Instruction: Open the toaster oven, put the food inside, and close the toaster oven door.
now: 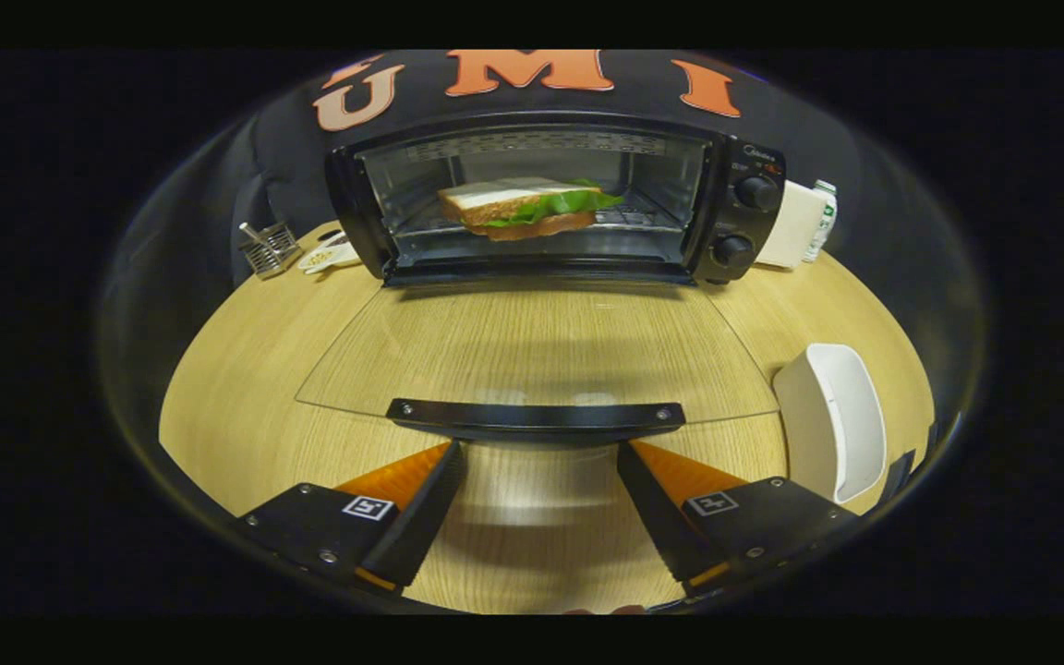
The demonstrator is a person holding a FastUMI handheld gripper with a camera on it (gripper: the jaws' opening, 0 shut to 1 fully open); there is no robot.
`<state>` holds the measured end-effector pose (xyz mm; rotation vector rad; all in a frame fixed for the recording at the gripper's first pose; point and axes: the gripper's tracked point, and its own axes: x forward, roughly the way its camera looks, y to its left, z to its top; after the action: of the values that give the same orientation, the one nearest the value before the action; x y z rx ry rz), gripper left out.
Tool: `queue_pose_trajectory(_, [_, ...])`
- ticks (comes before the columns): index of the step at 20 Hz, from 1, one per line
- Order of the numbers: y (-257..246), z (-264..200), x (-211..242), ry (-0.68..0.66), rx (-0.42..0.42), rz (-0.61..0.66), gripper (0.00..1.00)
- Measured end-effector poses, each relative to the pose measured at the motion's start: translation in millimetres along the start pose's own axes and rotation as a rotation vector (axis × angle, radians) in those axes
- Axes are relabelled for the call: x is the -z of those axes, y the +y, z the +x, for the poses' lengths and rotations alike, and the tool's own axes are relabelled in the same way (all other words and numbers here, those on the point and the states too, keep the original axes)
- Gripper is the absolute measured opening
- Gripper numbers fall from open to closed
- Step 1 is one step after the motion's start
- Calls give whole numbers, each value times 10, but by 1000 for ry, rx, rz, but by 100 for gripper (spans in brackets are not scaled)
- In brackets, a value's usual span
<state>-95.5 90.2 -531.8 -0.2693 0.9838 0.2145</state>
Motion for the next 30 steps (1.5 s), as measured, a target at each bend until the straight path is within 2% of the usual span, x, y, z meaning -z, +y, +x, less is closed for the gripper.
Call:
queue_pose_trajectory(7, [5,-237,-228,-45,-17,14,99])
queue_pose_trajectory(16, [-9,-584,-958,-183,-18,56,99])
queue_pose_trajectory(30, [-24,-502,-1815,-281,-21,114,99])
